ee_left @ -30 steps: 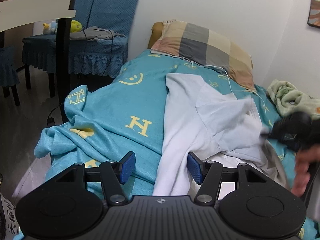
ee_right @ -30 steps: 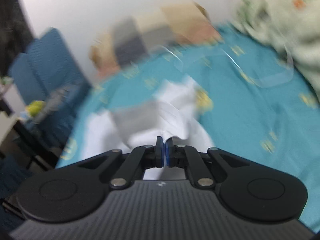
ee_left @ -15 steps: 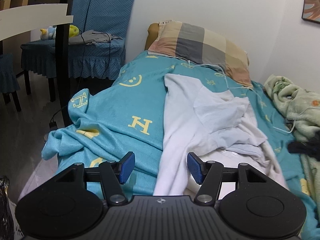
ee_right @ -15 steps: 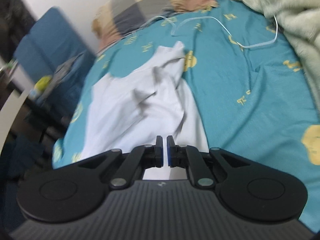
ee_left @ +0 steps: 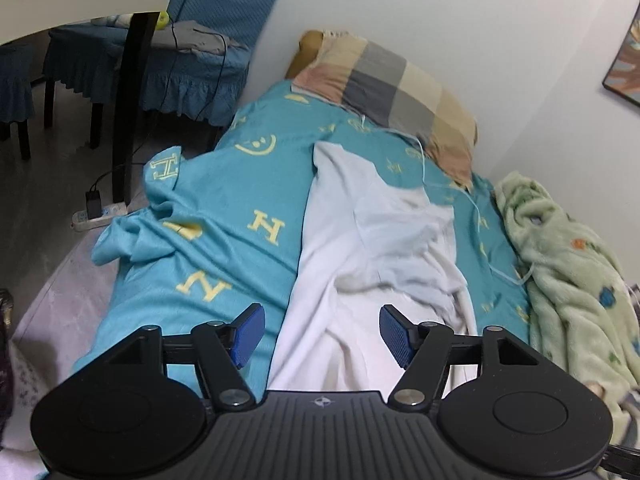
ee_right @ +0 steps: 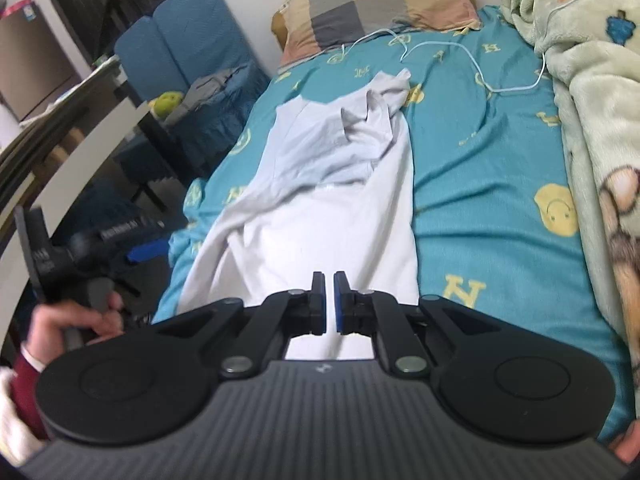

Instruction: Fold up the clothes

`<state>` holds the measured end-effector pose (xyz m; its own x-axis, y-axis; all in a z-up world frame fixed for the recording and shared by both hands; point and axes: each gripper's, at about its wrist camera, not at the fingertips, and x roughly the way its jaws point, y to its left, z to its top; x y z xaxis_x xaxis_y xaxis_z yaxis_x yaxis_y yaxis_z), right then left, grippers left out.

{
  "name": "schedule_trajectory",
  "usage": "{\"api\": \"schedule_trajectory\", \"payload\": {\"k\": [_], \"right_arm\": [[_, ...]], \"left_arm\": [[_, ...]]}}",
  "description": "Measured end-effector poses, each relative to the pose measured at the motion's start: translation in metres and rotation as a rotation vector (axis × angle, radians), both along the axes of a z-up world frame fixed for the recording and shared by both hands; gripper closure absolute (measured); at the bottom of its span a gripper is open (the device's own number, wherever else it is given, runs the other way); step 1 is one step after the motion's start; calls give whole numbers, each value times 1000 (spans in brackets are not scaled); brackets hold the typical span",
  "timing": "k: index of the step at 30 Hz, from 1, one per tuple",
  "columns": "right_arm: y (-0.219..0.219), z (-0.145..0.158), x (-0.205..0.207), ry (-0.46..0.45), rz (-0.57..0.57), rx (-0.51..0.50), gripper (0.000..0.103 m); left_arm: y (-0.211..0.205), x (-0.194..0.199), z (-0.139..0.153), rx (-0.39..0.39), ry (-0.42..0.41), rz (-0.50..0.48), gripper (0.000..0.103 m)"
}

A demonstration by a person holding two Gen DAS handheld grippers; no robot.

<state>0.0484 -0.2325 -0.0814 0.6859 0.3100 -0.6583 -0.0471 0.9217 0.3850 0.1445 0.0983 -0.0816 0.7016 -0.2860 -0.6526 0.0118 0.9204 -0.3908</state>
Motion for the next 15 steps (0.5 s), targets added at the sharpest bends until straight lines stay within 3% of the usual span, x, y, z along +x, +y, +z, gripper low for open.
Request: {"api": "schedule_trajectory", "payload": {"k": [1, 5, 7, 9, 11, 12, 15], "right_arm": [[-2, -3, -3, -2, 8, -4, 95], [-8, -21, -10, 39, 30, -32, 93], [-11, -28, -8, 66, 36, 0, 82], [-15, -30, -7, 64, 37, 51, 51], [-20, -27, -8, 46, 31, 104, 43], [-22, -25, -8, 34, 30, 118, 42], [-25, -22, -10, 19, 30, 123, 42]], "left_arm": [[2, -4, 3, 7, 26, -12, 36], [6, -14, 9, 160, 149, -133, 36], [11, -18, 4, 210, 208, -217, 34], [20, -22, -6, 233, 264, -290, 34], [30, -21, -18, 238, 346, -303, 35], [34, -20, -22, 205, 373, -318, 35], [32, -19, -34, 213, 445, -427, 35]]}}
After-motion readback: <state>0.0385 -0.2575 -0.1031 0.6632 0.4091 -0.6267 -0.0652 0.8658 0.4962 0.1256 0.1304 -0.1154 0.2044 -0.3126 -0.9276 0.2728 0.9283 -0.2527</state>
